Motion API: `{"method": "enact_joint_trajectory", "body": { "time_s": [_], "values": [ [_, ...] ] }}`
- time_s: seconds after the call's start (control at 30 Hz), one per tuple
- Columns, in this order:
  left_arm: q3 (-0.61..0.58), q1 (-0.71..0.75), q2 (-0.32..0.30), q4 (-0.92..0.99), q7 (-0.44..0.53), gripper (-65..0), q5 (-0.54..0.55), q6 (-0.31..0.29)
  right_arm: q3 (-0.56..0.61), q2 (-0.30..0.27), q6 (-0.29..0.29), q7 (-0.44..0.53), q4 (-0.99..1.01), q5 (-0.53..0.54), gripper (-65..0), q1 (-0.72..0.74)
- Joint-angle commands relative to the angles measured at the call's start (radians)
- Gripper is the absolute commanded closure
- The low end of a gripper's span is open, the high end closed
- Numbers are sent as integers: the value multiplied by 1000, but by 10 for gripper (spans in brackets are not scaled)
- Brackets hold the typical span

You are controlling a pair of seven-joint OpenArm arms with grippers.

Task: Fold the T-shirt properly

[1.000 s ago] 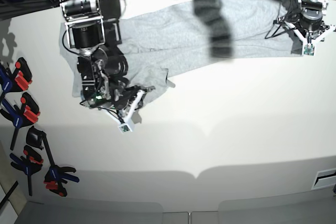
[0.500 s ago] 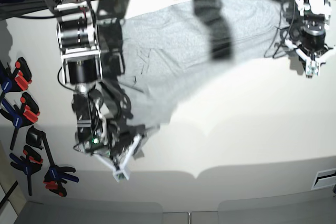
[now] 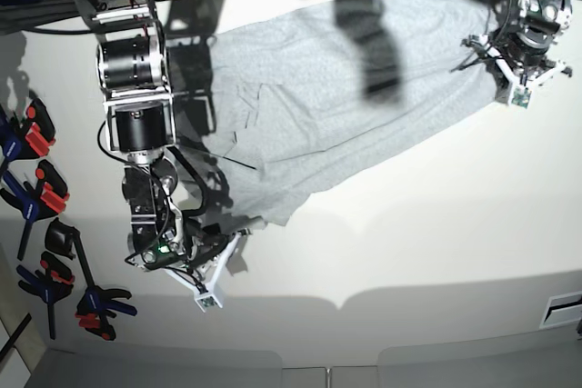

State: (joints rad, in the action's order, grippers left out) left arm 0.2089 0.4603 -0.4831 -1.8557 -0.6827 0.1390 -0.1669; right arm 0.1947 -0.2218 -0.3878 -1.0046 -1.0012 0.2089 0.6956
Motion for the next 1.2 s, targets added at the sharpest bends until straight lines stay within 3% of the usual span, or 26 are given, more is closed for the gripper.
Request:
{"method": "enact_joint_trajectory", "body": {
  "time_s": [0.0, 0.17, 0.33, 0.4, 0.53, 0.67, 0.93, 1.07, 1.17],
  "values": [
    [8, -19, -16, -1, 3, -118, 1, 5, -5, -3, -17, 19, -18, 3, 0, 37],
    [33, -59, -16, 14, -57, -128, 1, 22, -5, -3, -24, 19, -18, 3, 0, 23],
    [175, -66, -18, 10, -82, -127, 36, 19, -5, -3, -25, 20, -18, 3, 0, 10],
    [255, -66, -28, 10, -143, -127, 132, -28, -5, -3, -25, 20, -18, 3, 0, 10],
    [396, -64, -58, 10, -337, -127, 449, -187, -5, -2, -25, 25, -18, 3, 0, 10],
    [445, -63, -66, 11, -456, -128, 711, -296, -5, -2, -25, 24, -18, 3, 0, 10],
    [444, -64, -66, 156, -395, -164, 742, -300, -5, -3, -25, 23, -18, 3, 0, 10],
    [445, -64, -66, 264, -305, -164, 769, -201, -5, -2, -48, 22, -18, 4, 0, 10],
    [445, -64, -66, 316, -296, -164, 804, -188, -5, -3, -59, 14, -18, 3, 0, 10]
  ]
}}
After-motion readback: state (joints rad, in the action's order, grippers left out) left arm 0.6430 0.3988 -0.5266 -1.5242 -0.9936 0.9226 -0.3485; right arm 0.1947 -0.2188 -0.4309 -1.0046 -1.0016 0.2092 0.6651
